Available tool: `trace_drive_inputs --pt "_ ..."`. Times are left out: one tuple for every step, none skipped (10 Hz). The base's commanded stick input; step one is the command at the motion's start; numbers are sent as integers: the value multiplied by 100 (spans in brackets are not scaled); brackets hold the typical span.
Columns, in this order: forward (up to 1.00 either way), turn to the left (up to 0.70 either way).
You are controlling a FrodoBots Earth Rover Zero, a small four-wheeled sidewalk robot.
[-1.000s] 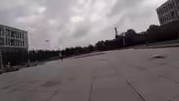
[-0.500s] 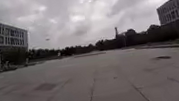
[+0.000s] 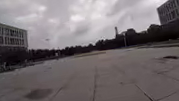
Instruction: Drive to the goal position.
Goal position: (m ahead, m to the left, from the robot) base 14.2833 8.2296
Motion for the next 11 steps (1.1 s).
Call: trace_drive_inputs --pt "70 0" --pt "70 0" --pt "70 0" --pt "70 0" --pt "70 0" --pt "70 0" --pt "70 0" --pt "70 0" --pt "70 0" --pt "70 0" --pt "70 0"
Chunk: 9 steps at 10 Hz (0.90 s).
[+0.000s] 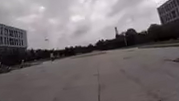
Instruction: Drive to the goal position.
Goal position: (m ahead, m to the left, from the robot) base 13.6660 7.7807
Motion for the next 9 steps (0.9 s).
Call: trace_drive_inputs --pt "70 0" --pt "70 0" --pt "70 0" --pt "70 0" --pt "70 0" --pt "70 0" --pt "70 0" --pt "70 0" --pt "70 0"
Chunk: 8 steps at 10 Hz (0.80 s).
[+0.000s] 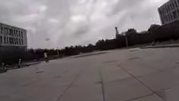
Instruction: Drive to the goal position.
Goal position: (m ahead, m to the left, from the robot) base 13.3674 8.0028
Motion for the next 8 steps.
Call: trace_drive_inputs --pt "70 0" --pt "70 0" --pt "70 0" --pt "70 0" --pt "70 0" --pt "70 0" --pt "70 0" --pt "70 0"
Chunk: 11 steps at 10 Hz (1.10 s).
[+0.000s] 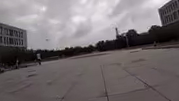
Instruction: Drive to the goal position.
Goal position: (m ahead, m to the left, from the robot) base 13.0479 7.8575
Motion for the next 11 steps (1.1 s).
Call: trace_drive_inputs --pt "70 0" --pt "70 0" --pt "70 0" --pt "70 0" --pt "70 0" --pt "70 0" --pt "70 0" --pt "70 0" --pt "70 1" --pt "70 3" --pt "70 3"
